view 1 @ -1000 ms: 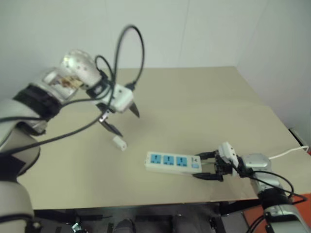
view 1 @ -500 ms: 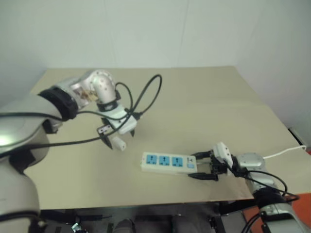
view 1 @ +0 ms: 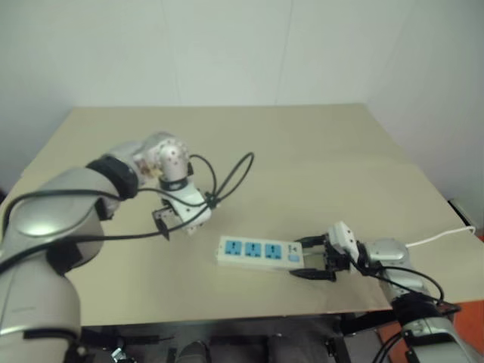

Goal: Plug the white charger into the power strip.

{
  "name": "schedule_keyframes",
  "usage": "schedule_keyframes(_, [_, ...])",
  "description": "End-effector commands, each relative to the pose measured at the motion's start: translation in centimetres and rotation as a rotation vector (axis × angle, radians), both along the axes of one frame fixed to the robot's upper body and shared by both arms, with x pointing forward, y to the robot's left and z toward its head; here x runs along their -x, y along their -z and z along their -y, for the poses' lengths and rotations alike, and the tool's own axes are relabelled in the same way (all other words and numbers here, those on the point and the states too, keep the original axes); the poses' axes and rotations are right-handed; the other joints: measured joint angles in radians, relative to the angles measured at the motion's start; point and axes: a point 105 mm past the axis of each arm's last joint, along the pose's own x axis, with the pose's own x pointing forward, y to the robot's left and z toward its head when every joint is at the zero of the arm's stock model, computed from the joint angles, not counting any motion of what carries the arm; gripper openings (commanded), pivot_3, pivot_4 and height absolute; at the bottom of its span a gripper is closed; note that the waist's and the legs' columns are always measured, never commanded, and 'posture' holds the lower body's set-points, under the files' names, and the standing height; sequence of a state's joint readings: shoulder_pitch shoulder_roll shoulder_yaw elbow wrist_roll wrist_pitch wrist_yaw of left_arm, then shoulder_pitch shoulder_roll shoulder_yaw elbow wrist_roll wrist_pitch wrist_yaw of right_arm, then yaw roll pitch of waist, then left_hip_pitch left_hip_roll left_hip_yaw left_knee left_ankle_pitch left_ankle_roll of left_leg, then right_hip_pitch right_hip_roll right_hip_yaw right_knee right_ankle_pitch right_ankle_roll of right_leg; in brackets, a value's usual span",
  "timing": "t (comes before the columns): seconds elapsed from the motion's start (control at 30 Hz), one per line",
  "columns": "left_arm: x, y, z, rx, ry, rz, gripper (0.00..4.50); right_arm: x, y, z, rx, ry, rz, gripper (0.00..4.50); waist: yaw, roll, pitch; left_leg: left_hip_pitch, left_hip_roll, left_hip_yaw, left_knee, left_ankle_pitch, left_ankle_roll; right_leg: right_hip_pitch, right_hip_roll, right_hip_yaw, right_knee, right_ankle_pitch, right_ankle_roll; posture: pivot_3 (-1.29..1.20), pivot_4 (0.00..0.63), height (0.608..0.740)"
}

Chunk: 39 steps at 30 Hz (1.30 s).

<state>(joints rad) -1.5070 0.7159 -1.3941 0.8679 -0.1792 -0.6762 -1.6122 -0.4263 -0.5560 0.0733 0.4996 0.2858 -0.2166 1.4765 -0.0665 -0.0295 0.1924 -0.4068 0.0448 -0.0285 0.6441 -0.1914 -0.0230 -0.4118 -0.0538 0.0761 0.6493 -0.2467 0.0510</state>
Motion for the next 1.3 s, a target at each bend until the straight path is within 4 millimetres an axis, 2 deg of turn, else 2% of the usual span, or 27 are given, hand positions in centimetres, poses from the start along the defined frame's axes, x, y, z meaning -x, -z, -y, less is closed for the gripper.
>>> schedule_keyframes(0.03, [-0.6, -0.3, 0.2, 0.010, -0.023, 0.035, 4.50, 0.4, 0.8, -0.6, 0.026, -0.020, -0.022, 3.43, 0.000, 0.000, 0.000, 0.000, 0.000, 0.000, 0.000, 0.000, 0.000, 0.000, 0.000, 0.000, 0.000, 0.000, 0.000, 0.00, 0.150, 0.740])
schedule_keyframes(0.4, [-1.9, 1.2, 0.4, -0.019, -0.074, 0.106, 4.50, 0.3, 1.1, -0.3, 0.042, 0.000, -0.019, 3.43, -0.001, 0.000, 0.000, 0.001, 0.000, 0.000, 0.000, 0.000, 0.000, 0.001, 0.000, 0.000, 0.000, 0.000, 0.000, 0.00, 0.150, 0.740])
schedule_keyframes(0.7, [-1.8, 2.2, 0.3, -0.065, -0.037, 0.092, 4.50, 0.2, 1.3, -0.2, 0.046, 0.020, -0.016, 3.43, -0.002, 0.000, 0.000, 0.001, 0.000, 0.000, 0.000, 0.000, 0.000, 0.001, 0.000, 0.000, 0.000, 0.000, 0.000, 0.00, 0.150, 0.740])
schedule_keyframes(1.3, [-2.4, 2.3, 1.4, -0.114, 0.019, 0.133, 4.50, 0.3, 1.9, -0.4, 0.063, 0.043, -0.018, 3.43, -0.003, -0.001, -0.001, 0.007, 0.000, 0.000, 0.000, 0.000, 0.000, 0.008, 0.000, 0.000, 0.000, 0.000, 0.000, 0.00, 0.150, 0.740])
